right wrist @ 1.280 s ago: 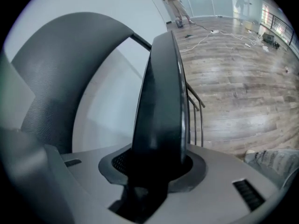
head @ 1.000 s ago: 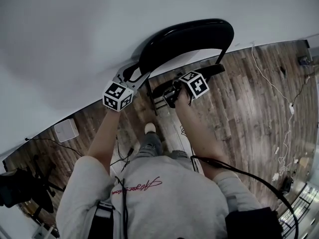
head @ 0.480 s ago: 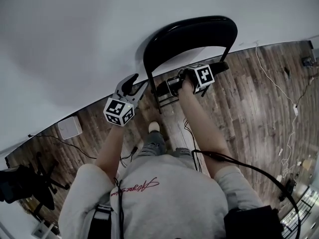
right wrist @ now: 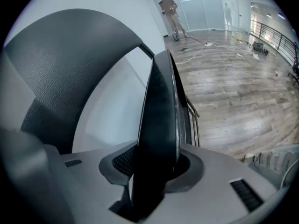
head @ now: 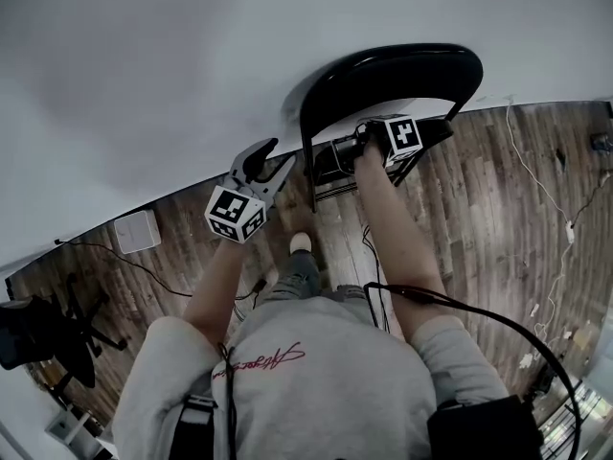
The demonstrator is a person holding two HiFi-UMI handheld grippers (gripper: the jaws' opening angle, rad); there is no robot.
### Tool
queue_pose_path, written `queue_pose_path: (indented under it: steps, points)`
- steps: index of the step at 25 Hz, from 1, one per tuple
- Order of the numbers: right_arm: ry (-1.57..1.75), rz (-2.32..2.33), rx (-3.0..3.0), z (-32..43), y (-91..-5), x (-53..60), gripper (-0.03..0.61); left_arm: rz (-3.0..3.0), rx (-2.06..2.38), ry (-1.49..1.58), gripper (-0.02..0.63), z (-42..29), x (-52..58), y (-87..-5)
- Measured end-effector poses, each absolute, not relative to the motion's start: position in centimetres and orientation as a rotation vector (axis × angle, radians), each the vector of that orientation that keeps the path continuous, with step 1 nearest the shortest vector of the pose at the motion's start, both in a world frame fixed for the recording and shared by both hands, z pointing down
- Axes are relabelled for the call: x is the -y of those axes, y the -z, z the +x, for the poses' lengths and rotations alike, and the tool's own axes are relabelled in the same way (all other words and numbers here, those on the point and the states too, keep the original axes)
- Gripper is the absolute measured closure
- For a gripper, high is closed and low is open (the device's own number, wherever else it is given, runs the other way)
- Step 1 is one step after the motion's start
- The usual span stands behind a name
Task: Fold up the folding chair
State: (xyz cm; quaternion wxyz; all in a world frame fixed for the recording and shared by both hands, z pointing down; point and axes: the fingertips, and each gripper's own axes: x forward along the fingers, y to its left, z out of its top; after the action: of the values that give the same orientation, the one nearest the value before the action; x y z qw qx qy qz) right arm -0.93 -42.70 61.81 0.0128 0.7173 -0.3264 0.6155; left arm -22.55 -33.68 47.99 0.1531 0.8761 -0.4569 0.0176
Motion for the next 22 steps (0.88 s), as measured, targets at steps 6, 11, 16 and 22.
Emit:
queue_pose_path:
  steps: [6,11,16,22]
  points:
    - [-1.969,2.255,1.230,-0.6,-61.6,43.6,0.416,2.503,1.308,-0.021,0.413,-22.2,33.9,-47.7]
    - [-1.994,2.289,1.254,-1.2,-60.5,44.4,0.328,2.514,1.287,-0.018,0.413,-21.8,33.7,-47.5]
    - [-2.004,2.249,1.385,-1.4,-58.6,43.4,0.315,2.523,1.280,0.000,0.413,-21.6,33.5,-46.6]
    - [-1.506,2.206,1.763,1.3,-54.0,39.5,0.314,2.564,1.267,0.004,0.413,-20.4,32.7,-45.4]
